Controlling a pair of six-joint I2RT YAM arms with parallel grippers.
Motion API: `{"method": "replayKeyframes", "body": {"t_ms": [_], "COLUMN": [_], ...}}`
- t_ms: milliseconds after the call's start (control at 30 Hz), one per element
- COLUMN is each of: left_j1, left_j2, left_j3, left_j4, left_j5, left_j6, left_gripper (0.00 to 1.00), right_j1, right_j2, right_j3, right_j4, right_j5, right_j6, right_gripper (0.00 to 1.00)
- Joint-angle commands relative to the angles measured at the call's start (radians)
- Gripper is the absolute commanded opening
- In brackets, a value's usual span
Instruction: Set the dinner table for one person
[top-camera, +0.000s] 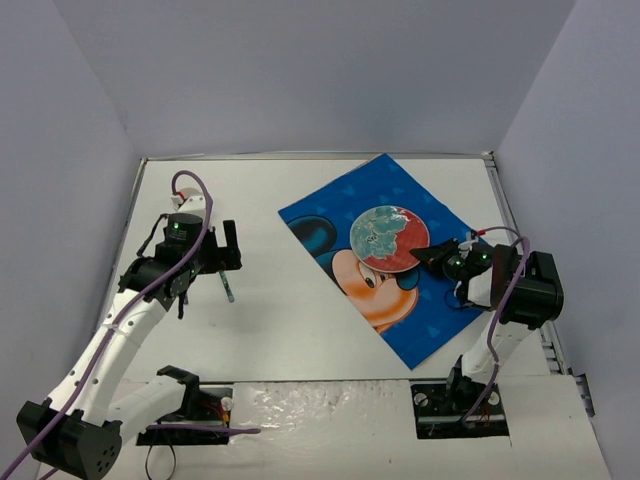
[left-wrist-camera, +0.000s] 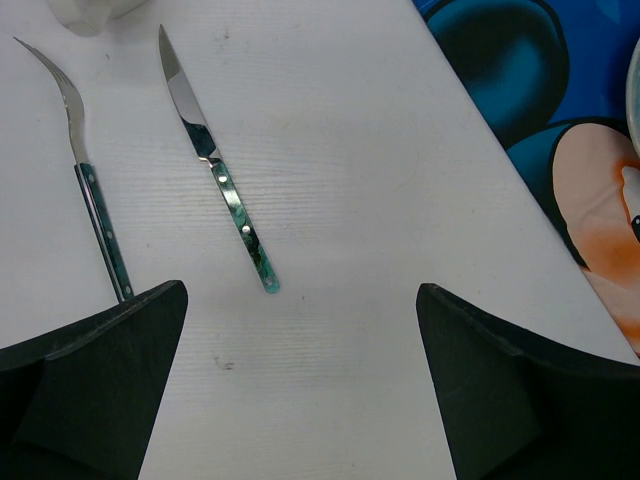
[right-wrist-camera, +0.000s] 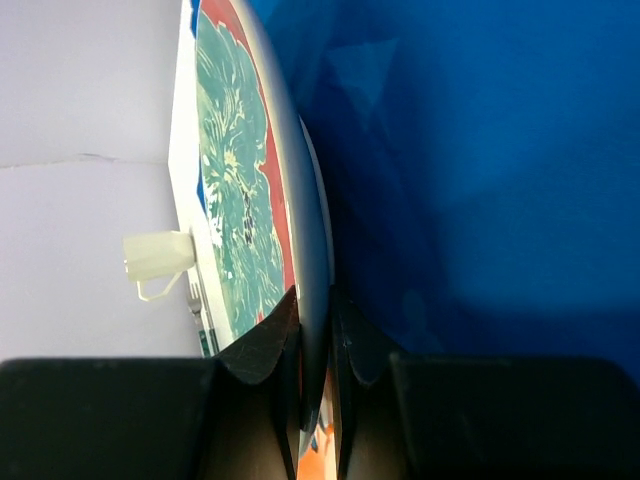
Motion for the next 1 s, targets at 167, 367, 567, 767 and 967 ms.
{"method": "replayKeyframes", "body": {"t_ms": [167, 367, 567, 767, 967], "left_j1": [-0.003, -0.003, -0.003, -0.003, -0.003], "left_j2": [-0.023, -0.024, -0.022, -0.016, 0.001], "left_j3": [0.016, 0.018, 0.021, 0.024, 0.042], "left_j4": [0.033, 0.029, 0.027, 0.028, 0.022], "left_j5": [-0.011, -0.012, -0.013, -0.012, -0.012], "left_j6": [0.010, 0.011, 0.012, 0.009, -0.002], "left_gripper": [0.97, 0.97, 0.97, 0.97, 0.97], "right_j1": [-0.038, -0.050, -0.053, -0.053, -0.047], "right_j2": [0.010, 0.002, -0.086, -0.270, -0.489], "right_j3": [0.033, 0.024, 0.040, 0.117, 0.191], "right_j4": [0.323, 0.284, 0.086, -0.362, -0.811], "right_j5": [-0.081, -0.068, -0.026, 0.133, 0.507], "right_j6": [-0.043, -0.065, -0.155, -0.345, -0.446], "right_gripper": [0.00, 0.25, 0.67, 0.86, 0.94]}}
